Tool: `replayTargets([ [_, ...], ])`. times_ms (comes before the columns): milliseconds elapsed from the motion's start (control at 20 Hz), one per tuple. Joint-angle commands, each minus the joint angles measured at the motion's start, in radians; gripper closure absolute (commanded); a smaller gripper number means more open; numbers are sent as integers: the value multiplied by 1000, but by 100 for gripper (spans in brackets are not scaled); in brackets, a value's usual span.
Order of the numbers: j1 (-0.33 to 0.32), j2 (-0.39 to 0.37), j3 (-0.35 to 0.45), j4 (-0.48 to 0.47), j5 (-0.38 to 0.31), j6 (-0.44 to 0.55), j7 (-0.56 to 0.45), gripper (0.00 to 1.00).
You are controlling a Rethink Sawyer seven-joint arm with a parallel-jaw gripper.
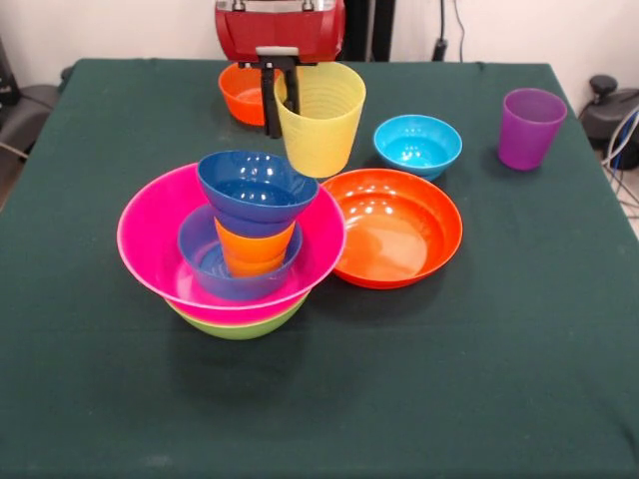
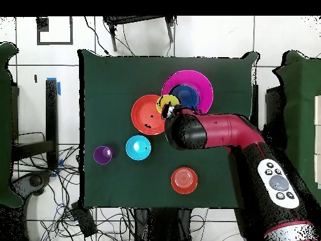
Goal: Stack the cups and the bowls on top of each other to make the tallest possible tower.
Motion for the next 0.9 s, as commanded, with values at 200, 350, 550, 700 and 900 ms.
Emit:
replayTargets([
  [200,30,2,-17,-28,-1,136,-35,100],
  [350,30,0,-16,-32,2,137,-35,100],
  [550,19,-34,-7,-2,14,145,-41,100],
  [700,18,-39,-9,15,12,134,-38,100],
  [900,14,-44,-11,36,8,124,-36,100],
])
